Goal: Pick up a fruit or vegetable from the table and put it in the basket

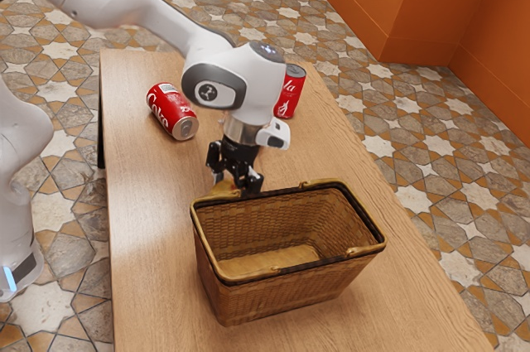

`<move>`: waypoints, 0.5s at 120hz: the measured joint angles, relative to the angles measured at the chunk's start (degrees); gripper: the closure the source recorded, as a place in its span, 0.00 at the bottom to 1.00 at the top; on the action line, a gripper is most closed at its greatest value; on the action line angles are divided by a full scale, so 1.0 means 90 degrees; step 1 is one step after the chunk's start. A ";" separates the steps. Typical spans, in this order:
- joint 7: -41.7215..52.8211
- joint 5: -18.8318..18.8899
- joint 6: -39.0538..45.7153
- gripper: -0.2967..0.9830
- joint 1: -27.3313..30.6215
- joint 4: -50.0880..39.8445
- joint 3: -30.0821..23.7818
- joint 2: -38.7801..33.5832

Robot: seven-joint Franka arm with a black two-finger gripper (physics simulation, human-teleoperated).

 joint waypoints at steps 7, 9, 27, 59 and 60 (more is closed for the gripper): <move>-0.0013 0.0012 -0.0129 0.52 0.0003 0.0237 -0.0008 -0.0126; -0.0016 0.0017 -0.0181 0.51 0.0002 0.0338 -0.0020 -0.0154; -0.0044 0.0059 -0.0819 0.51 0.0002 0.1575 -0.0260 -0.0260; -0.0185 -0.0005 -0.1542 0.51 -0.0197 0.2506 -0.1750 0.0207; -0.0191 -0.0009 -0.1543 0.51 -0.0233 0.2508 -0.1756 0.0231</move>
